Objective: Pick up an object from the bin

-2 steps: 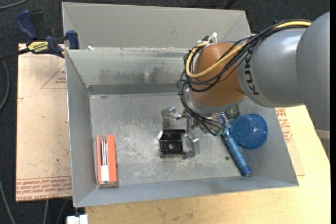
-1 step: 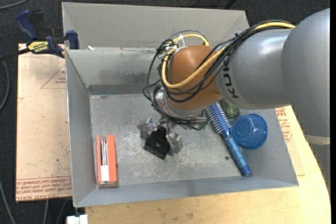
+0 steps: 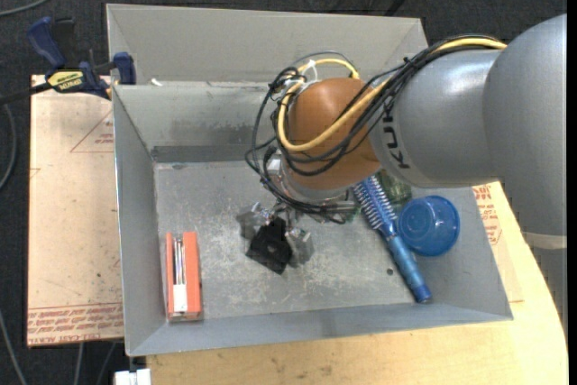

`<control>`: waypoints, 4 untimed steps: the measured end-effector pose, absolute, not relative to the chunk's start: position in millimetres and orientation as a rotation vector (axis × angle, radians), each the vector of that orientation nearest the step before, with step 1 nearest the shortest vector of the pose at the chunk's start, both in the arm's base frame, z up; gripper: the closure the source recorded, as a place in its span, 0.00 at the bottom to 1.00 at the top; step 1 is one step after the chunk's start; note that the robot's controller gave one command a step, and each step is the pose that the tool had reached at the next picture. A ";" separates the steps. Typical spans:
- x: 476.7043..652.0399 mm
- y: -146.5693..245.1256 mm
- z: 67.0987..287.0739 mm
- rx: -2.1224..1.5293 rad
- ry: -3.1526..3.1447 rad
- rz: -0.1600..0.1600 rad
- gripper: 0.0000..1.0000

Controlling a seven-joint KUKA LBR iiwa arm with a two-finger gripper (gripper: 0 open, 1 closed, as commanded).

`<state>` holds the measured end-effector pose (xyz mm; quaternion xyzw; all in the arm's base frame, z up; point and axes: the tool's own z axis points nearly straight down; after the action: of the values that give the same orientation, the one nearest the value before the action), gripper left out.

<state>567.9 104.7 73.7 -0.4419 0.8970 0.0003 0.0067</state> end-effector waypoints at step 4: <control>568.0 104.5 73.6 -1.381 2.806 0.002 1.00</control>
Offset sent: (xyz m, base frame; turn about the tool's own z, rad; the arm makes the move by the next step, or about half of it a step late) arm 0.0000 0.0000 0.0000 0.0000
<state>568.0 104.5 73.6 -0.4416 0.8972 0.0006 0.0069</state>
